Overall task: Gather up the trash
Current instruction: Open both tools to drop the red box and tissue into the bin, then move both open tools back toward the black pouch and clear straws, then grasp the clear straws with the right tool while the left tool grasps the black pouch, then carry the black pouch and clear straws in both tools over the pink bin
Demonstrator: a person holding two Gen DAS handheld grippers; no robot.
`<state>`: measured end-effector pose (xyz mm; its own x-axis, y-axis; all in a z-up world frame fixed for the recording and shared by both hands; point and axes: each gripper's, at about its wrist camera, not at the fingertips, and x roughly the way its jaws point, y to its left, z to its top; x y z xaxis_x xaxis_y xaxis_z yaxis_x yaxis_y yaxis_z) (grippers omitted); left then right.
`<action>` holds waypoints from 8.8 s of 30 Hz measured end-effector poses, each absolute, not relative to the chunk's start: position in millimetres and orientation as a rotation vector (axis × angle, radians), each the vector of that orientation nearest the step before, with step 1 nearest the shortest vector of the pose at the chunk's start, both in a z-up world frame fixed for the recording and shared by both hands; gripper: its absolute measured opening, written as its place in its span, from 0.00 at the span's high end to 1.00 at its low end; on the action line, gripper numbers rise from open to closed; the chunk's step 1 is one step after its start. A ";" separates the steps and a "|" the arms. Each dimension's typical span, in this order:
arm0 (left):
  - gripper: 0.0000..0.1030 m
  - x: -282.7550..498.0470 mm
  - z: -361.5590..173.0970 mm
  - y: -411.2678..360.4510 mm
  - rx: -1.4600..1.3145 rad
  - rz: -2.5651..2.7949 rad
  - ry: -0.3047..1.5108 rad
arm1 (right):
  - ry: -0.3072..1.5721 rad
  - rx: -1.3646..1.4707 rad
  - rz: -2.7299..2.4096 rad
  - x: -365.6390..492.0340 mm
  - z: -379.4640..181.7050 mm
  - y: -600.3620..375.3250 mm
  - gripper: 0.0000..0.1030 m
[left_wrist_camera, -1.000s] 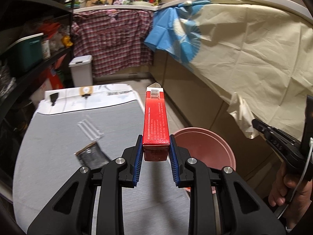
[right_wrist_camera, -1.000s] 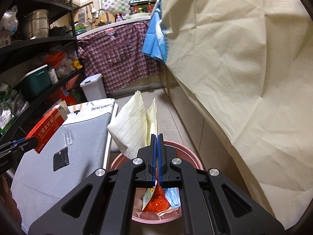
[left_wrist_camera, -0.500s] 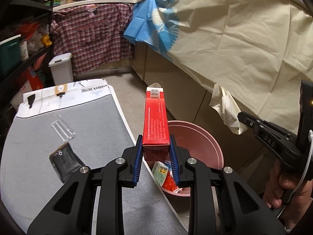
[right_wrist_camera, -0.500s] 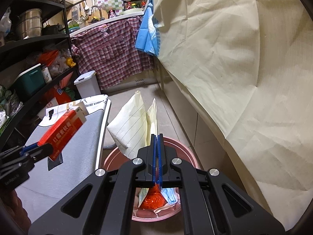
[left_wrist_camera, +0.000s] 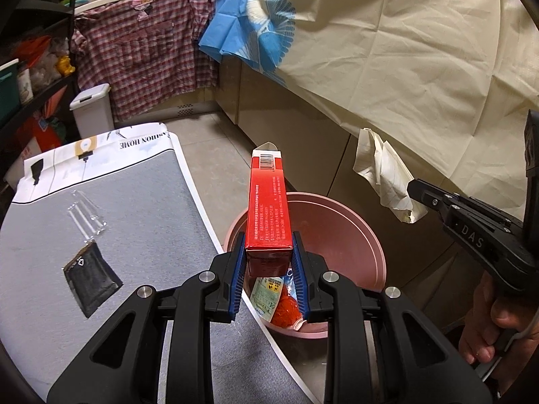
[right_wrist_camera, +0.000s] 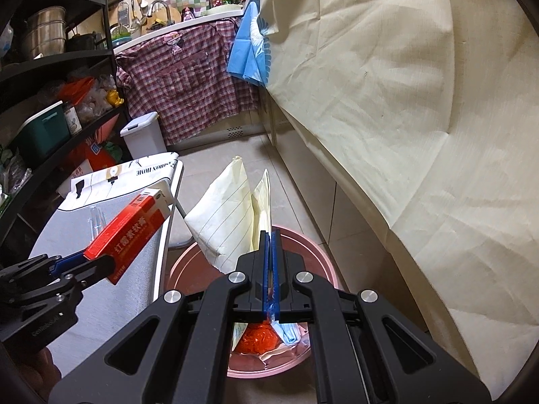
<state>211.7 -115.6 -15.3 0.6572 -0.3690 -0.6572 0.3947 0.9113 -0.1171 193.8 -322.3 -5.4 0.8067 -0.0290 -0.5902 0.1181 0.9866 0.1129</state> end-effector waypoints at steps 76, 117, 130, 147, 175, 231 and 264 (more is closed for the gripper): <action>0.25 300.7 -106.3 34.0 -0.067 0.059 1.008 | 0.551 0.032 0.100 200.0 -8.6 -266.0 0.23; 0.98 267.3 -74.1 178.2 -0.241 0.115 0.887 | 0.687 0.006 0.474 290.4 -20.9 -81.3 0.53; 0.98 262.7 -79.3 199.2 -0.280 0.096 0.892 | 0.831 -0.001 0.496 370.6 -81.7 -18.4 0.53; 0.56 281.5 -94.4 150.5 -0.218 -0.029 0.930 | 0.852 0.061 0.495 377.9 -89.2 -45.9 0.97; 0.49 295.6 -103.2 98.7 -0.066 0.066 0.968 | 0.882 0.076 0.445 263.5 -73.6 -140.4 0.97; 0.79 189.4 14.6 50.6 -0.075 -0.019 0.692 | 0.544 0.124 0.340 159.0 31.8 -230.3 0.97; 0.78 233.2 -11.8 -100.3 -0.057 -0.436 0.742 | 0.592 0.171 0.062 180.3 -4.0 -316.3 0.97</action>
<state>233.2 -100.3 -11.8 0.6522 -0.4037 -0.6416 0.3641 0.9092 -0.2020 180.3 -316.3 -4.0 0.8286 0.1073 -0.5494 -0.0091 0.9839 0.1784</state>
